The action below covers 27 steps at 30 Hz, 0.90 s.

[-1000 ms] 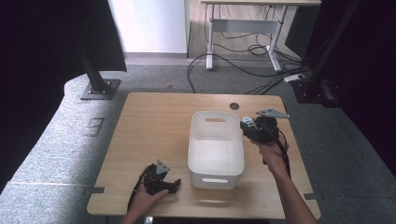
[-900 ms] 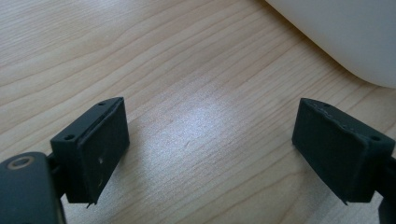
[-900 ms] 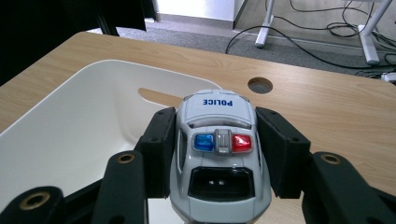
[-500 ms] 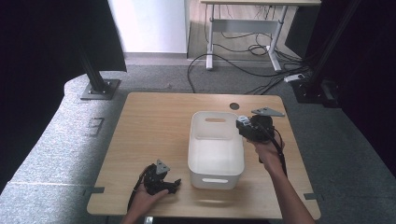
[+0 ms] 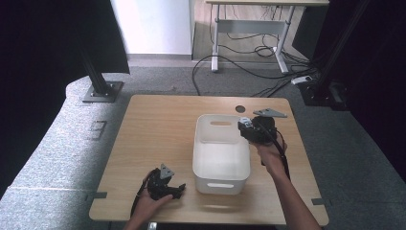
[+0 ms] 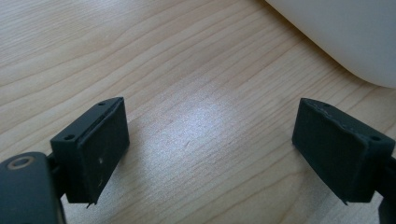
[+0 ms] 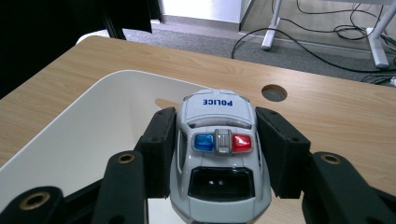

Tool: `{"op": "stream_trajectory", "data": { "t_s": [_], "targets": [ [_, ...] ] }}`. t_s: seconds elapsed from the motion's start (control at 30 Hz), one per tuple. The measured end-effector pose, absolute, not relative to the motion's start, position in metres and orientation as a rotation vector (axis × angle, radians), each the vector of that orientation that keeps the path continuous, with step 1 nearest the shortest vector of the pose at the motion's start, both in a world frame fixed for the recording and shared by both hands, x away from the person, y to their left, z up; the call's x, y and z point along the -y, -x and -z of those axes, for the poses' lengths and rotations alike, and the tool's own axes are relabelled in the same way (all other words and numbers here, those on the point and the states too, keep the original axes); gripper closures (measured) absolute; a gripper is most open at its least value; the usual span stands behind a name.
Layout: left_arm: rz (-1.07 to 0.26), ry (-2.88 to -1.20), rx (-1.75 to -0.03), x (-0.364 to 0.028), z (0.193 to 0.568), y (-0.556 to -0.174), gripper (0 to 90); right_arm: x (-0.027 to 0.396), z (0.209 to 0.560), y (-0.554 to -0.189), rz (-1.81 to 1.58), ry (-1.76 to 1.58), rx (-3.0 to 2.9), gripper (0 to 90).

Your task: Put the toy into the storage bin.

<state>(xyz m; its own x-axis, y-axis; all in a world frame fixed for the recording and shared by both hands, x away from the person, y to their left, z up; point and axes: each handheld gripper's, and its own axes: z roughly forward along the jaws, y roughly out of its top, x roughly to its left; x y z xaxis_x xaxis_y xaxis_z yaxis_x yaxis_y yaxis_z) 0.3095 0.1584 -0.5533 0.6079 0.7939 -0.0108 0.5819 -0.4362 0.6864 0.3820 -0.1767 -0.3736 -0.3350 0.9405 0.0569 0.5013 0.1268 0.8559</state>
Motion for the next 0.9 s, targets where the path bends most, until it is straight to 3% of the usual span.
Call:
{"op": "stream_trajectory", "data": {
  "t_s": [0.9],
  "targets": [
    [-0.415,-2.173,-1.079,-0.158,0.553,-0.31,11.2,0.153,0.378,-0.391,-1.113,-1.375,-1.932,50.2]
  ]
}}
